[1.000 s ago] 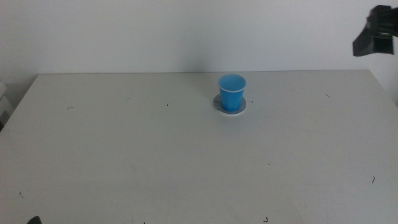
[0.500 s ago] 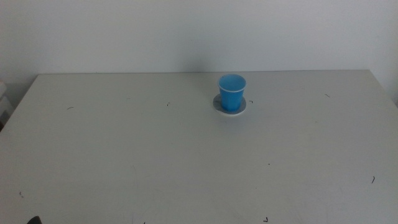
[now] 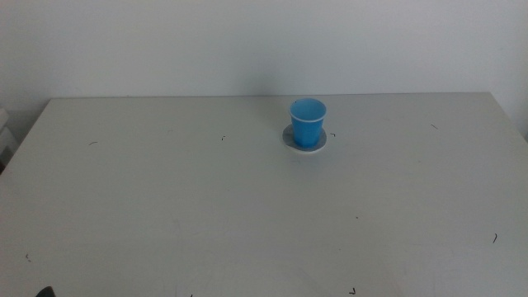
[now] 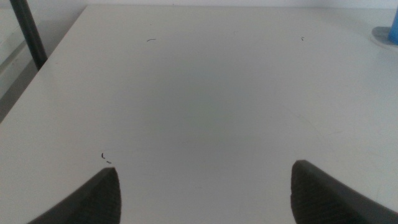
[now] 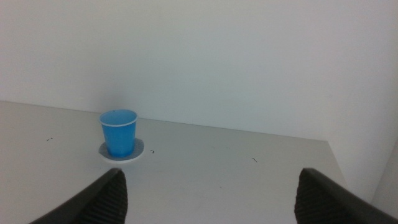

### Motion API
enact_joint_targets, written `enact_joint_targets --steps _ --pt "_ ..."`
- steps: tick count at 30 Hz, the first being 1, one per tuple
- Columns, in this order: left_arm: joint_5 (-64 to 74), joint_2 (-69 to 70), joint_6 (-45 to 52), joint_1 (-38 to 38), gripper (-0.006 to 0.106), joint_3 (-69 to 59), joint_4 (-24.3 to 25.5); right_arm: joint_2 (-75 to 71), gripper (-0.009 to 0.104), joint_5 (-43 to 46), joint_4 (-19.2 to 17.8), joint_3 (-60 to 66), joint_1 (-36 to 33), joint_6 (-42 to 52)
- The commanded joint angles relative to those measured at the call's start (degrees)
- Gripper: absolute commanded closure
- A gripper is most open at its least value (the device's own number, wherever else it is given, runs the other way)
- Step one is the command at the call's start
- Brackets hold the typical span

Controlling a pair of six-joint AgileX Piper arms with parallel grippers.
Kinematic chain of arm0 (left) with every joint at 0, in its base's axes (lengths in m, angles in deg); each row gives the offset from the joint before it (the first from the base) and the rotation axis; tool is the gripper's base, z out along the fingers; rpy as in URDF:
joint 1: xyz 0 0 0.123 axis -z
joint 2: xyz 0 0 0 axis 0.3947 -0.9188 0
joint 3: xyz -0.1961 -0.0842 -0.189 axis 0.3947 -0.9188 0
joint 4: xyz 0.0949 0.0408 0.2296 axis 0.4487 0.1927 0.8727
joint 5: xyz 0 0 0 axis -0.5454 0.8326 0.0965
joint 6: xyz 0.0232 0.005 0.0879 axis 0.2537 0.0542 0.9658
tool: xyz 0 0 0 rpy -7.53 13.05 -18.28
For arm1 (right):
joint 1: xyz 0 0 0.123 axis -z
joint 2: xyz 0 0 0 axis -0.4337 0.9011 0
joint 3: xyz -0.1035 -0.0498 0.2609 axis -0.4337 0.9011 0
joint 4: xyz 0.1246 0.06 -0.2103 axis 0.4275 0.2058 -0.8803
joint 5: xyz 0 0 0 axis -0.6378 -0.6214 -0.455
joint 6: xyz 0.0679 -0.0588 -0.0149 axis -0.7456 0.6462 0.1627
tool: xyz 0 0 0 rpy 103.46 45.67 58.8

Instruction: Place an empty cup on a cup mat.

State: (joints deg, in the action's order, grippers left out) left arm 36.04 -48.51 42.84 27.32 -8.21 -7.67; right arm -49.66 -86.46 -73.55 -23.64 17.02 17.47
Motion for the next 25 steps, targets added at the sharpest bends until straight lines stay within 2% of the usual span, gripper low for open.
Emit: enact_joint_targets --steps 1,4,10,17,20,25 --pt "-3.78 0.74 -0.61 -0.06 -0.005 0.34 0.02 -1.35 0.003 7.06 -2.42 1.55 0.44 0.86" --pt "-3.78 0.74 -0.61 -0.06 -0.005 0.34 0.02 -4.67 0.003 9.01 -4.25 5.39 0.44 0.86" --pt "-3.78 0.7 -0.61 -0.06 -0.005 0.34 0.02 -10.96 0.003 9.54 -4.37 11.47 0.44 0.9" --pt "-3.78 0.7 -0.61 -0.06 -0.005 0.34 0.02 -10.89 0.003 9.51 -3.65 15.15 0.44 0.9" --pt "-3.78 0.7 -0.61 -0.06 -0.005 0.34 0.02 -10.89 0.003 8.73 -2.12 16.79 0.44 0.9" --pt "-3.78 0.7 -0.61 -0.06 -0.005 0.34 0.02 -10.89 0.003 8.02 -2.15 16.68 0.44 0.9"
